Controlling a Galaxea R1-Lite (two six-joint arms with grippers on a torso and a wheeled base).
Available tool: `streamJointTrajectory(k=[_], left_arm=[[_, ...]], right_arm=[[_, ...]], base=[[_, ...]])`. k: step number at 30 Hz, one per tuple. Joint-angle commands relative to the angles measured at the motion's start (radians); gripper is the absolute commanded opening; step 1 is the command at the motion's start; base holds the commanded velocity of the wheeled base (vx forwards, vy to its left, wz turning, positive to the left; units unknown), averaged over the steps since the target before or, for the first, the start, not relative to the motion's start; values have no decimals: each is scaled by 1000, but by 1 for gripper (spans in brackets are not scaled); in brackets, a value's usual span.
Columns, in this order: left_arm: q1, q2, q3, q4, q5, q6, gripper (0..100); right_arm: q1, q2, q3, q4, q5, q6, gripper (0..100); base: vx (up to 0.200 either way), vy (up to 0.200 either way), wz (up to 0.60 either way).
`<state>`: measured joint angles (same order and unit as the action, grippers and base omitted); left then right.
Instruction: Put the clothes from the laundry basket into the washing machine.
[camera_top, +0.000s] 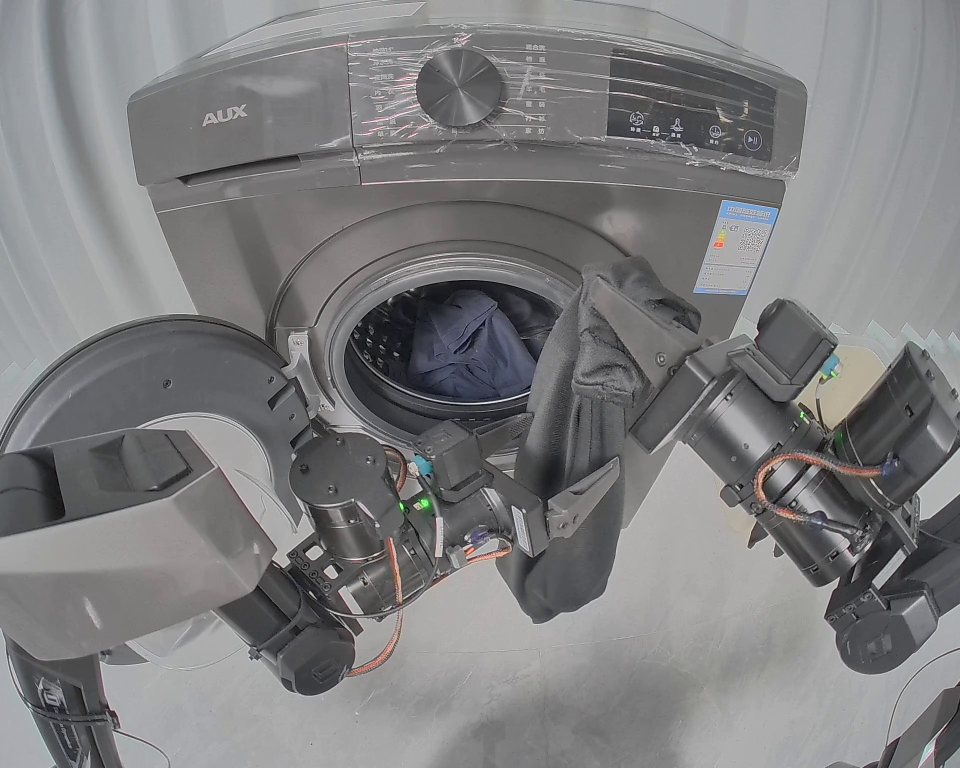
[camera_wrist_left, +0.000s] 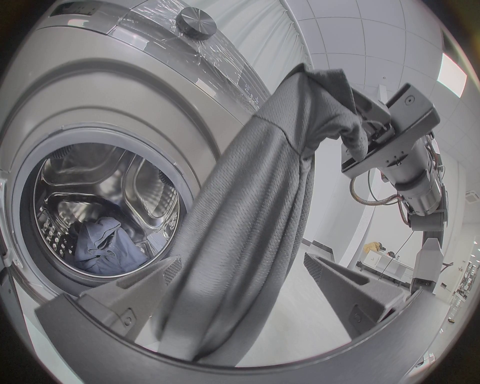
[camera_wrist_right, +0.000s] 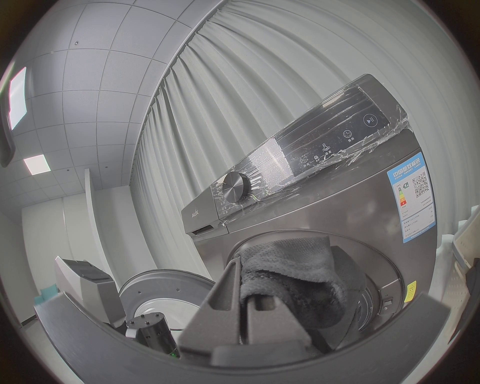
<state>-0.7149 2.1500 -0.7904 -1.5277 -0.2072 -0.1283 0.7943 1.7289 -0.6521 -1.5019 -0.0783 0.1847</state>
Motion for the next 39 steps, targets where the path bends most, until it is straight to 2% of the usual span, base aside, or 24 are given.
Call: streamJointTrajectory(k=[1,7,13,16,17,27,35,36,39], left_arm=[[-14,11,-1,1,0,-1,100],[-14,10,-10,20,2,1,100],[6,36,-84,30,35,32,100],[6,39,-105,34,49,32,100],[2,37,-108,35,68,35,0],[-6,28,-112,32,77,41,0],[-14,-62,11,6,69,58,0],[-14,-78,36,0,65,59,0],[-6,-117,77,-16,55,59,0]], right_arm=[[-1,1,2,0,0,-1,0],[0,4,0,0,0,-1,0],[0,4,2,-1,0,-1,0],[0,4,2,-1,0,-1,0],[0,6,2,-1,0,-1,0],[0,6,2,-1,0,1,0],[-1,11,3,-6,0,7,0],[-1,14,9,-6,0,9,100],[-1,14,14,-9,2,16,100]], base=[[0,0,0],[0,0,0],[0,0,0],[0,0,0],[0,0,0],[0,0,0],[0,0,0],[0,0,0],[0,0,0]])
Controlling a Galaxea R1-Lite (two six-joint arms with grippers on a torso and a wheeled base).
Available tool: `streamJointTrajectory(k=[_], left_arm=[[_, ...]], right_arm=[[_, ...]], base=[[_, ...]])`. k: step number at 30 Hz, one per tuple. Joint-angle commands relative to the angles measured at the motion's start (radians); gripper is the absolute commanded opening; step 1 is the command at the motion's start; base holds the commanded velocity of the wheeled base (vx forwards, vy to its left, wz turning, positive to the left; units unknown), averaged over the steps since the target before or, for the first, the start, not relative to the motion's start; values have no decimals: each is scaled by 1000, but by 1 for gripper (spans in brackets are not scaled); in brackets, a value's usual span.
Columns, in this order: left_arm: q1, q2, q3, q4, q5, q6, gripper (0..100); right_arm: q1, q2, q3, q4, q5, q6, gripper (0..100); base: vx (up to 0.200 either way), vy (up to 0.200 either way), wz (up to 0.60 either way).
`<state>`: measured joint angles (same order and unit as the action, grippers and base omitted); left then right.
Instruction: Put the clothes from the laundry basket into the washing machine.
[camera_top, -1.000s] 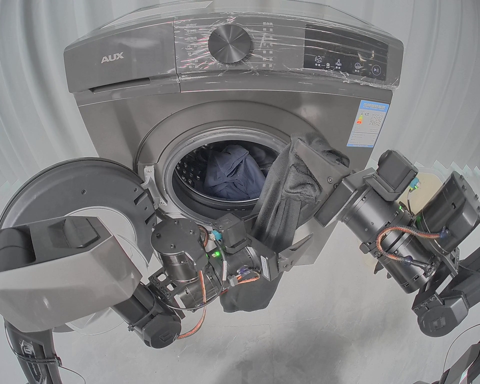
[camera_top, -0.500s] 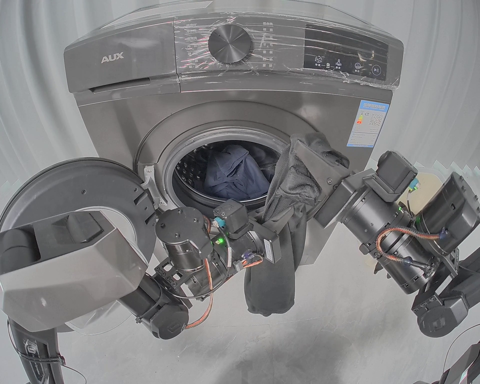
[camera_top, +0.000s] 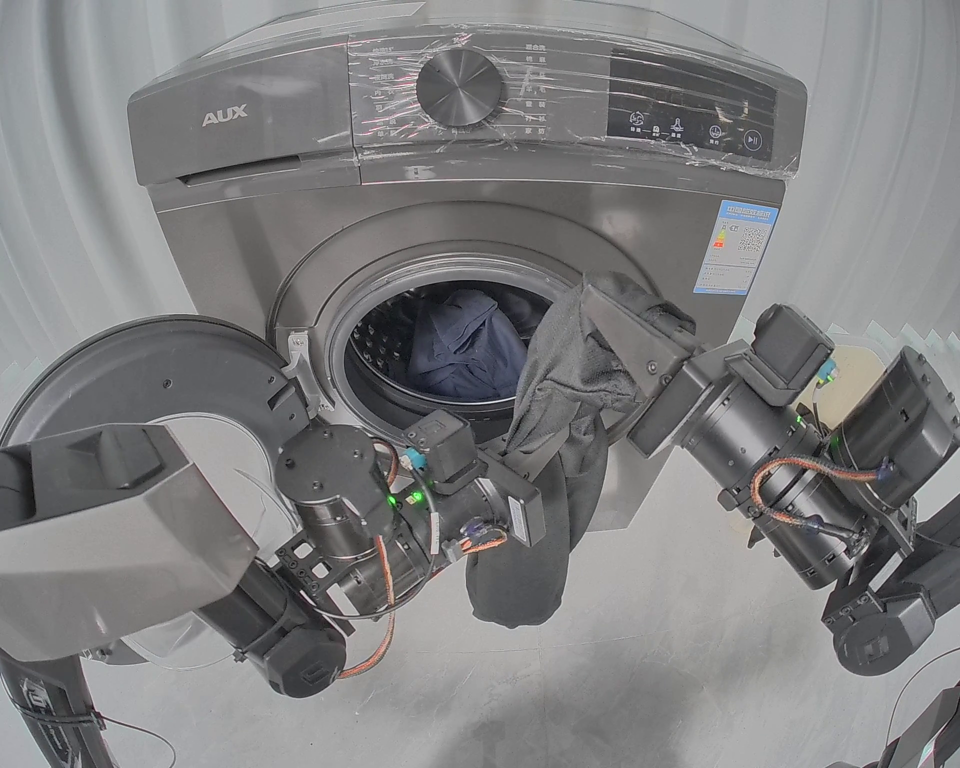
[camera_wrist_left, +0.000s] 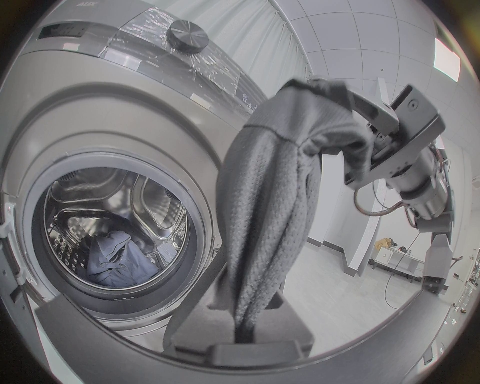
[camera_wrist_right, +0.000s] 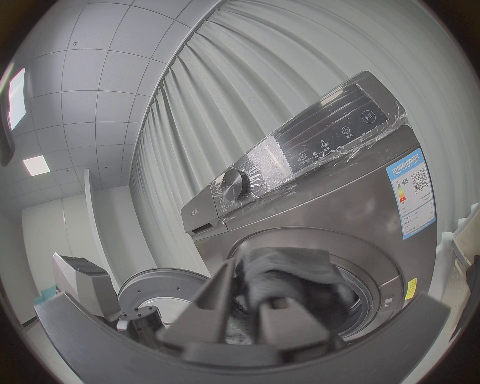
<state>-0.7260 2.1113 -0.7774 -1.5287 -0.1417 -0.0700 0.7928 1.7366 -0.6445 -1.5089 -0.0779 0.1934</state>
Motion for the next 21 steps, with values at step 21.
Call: streamJointTrajectory(k=[21], left_arm=[[85,-373,403,-16,-141,-4,0]], right_arm=[[-224,0,51,58,12,35,100]], base=[[0,0,0]])
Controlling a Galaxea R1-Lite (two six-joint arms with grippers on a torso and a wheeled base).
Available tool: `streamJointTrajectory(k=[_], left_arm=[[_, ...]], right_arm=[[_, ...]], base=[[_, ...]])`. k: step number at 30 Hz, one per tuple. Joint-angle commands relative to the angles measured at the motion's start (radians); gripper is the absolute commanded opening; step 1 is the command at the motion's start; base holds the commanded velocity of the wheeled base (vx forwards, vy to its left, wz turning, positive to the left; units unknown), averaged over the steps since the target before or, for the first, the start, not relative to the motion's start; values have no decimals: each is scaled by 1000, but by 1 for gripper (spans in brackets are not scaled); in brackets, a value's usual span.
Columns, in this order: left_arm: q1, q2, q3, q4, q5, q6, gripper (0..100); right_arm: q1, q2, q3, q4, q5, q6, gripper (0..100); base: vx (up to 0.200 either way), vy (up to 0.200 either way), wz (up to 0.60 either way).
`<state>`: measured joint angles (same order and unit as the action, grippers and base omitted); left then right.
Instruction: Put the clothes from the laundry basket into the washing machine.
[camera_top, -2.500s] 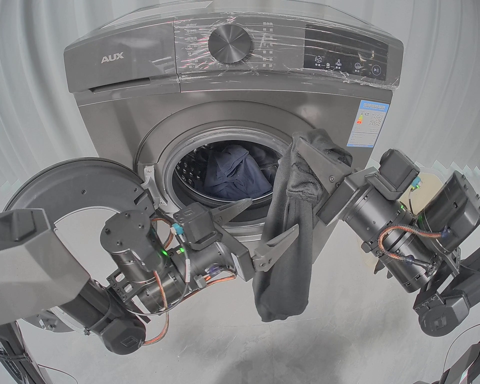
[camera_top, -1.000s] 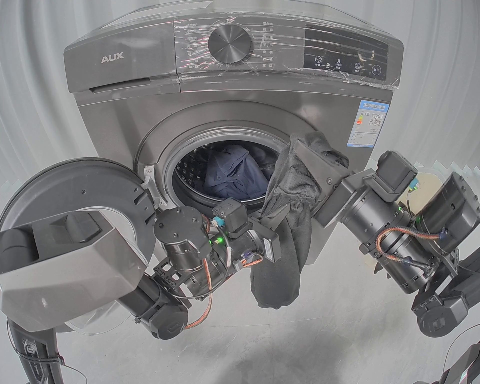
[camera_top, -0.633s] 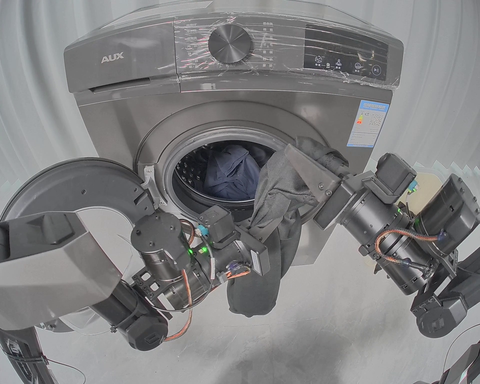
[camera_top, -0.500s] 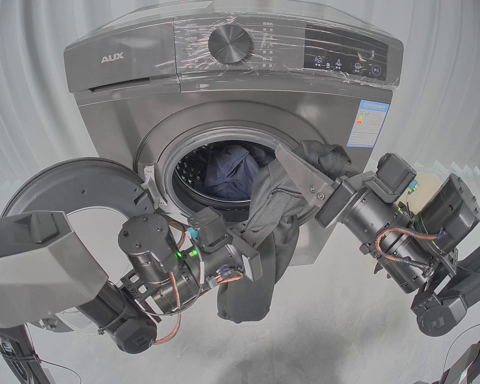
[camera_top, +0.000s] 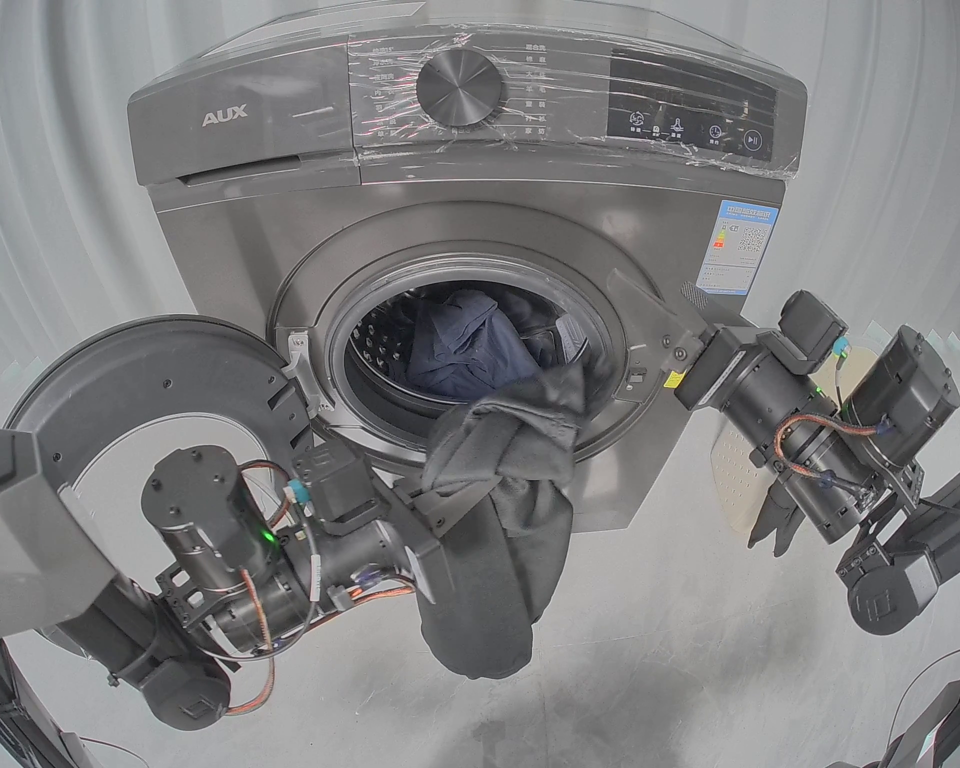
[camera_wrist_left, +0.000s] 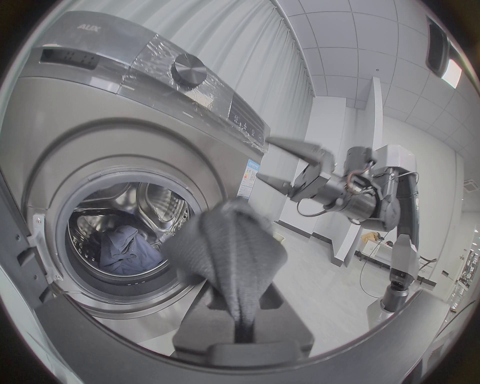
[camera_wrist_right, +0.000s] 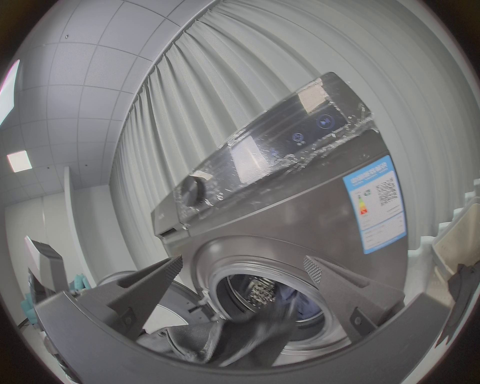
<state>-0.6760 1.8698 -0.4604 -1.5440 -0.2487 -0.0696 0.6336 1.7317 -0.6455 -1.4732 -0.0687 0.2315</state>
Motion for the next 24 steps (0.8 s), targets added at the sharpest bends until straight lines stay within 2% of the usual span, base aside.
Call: streamJointTrajectory(k=[1,4,8,10,11,17,20,21,23,24], left_arm=[[41,-155,101,-1,-46,-6,0],[58,-215,126,1,-86,-32,0],[64,-230,88,-1,-93,-42,0],[65,-231,80,-1,-93,-44,0],[65,-239,78,-1,-93,-44,0],[70,-247,83,-1,-96,-44,0],[72,-245,85,-1,-96,-44,0],[72,-244,86,-1,-96,-45,0],[72,-244,86,-1,-96,-47,0],[70,-241,86,-1,-96,-52,0]], right_arm=[[-69,5,73,27,3,-3,100],[-71,11,161,30,17,-9,100],[-71,88,251,14,47,-11,100],[-69,120,261,11,63,-11,100],[-61,164,264,8,89,-8,100],[-26,267,279,-62,168,-14,100],[1,273,303,-65,187,-14,100],[31,273,319,-65,202,-11,100],[35,273,320,-65,207,-11,100],[61,276,313,-65,213,-9,100]], base=[[0,0,0],[0,0,0],[0,0,0],[0,0,0],[0,0,0],[0,0,0],[0,0,0],[0,0,0],[0,0,0],[0,0,0]])
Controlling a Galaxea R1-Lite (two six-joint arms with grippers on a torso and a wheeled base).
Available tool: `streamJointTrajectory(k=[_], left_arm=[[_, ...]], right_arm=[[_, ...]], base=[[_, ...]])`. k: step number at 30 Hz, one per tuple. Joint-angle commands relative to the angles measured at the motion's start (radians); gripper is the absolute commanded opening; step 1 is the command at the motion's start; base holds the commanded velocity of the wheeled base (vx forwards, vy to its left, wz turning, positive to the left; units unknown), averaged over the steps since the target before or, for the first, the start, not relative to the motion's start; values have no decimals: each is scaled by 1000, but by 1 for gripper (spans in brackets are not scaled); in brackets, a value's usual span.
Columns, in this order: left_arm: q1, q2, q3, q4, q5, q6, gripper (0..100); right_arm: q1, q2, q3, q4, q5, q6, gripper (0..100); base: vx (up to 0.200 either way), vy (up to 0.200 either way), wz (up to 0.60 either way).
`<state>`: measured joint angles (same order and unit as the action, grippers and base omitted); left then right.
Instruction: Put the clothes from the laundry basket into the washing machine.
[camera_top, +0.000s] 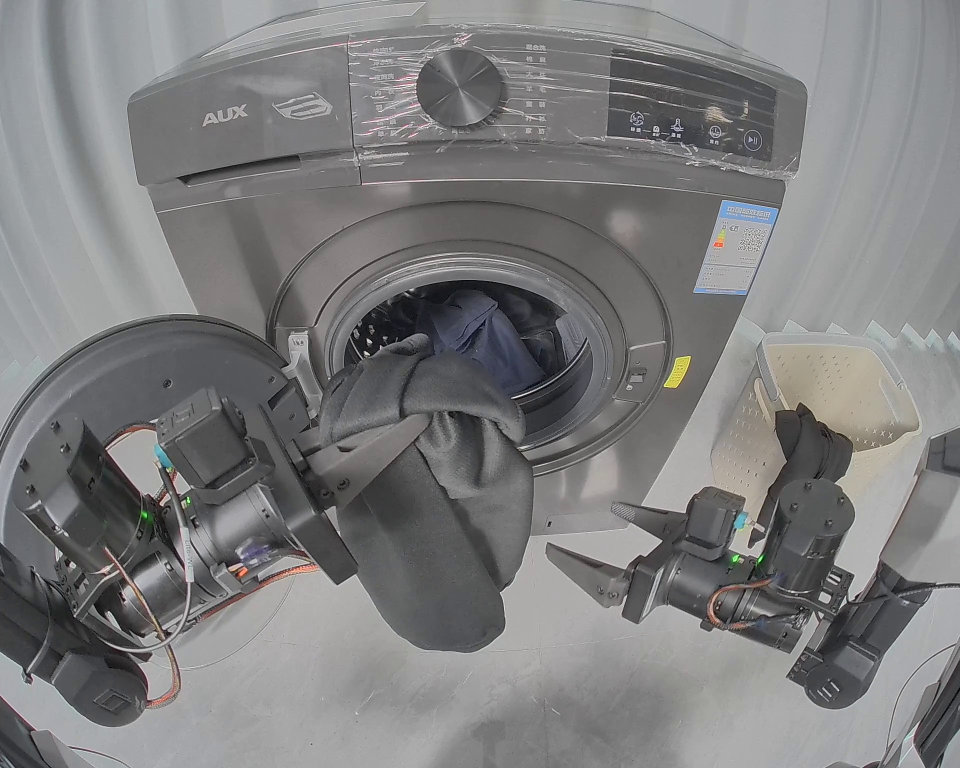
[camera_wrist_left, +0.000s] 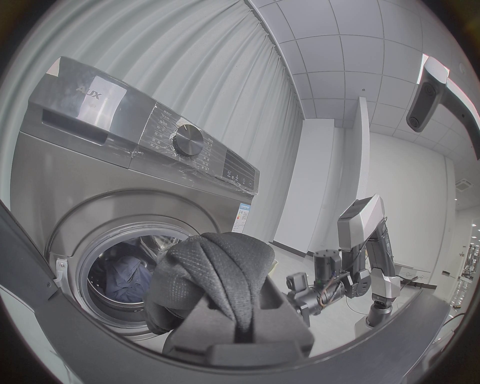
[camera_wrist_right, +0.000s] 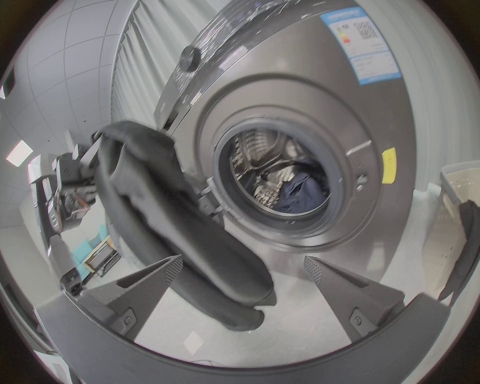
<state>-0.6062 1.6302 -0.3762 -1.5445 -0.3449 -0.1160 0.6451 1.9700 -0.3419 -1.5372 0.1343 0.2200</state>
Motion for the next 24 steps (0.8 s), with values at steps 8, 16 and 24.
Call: streamJointTrajectory(k=[8,16,24], left_arm=[[-1,2,3,0,1,-7,0],[-6,0,6,0,0,-7,0],[-9,7,13,0,0,-24,0]], right_arm=[[100,56,-39,-3,18,2,100],[88,170,-178,-6,10,-19,100],[102,178,-227,-11,10,-28,0]], base=[[0,0,0],[0,0,0],[0,0,0]])
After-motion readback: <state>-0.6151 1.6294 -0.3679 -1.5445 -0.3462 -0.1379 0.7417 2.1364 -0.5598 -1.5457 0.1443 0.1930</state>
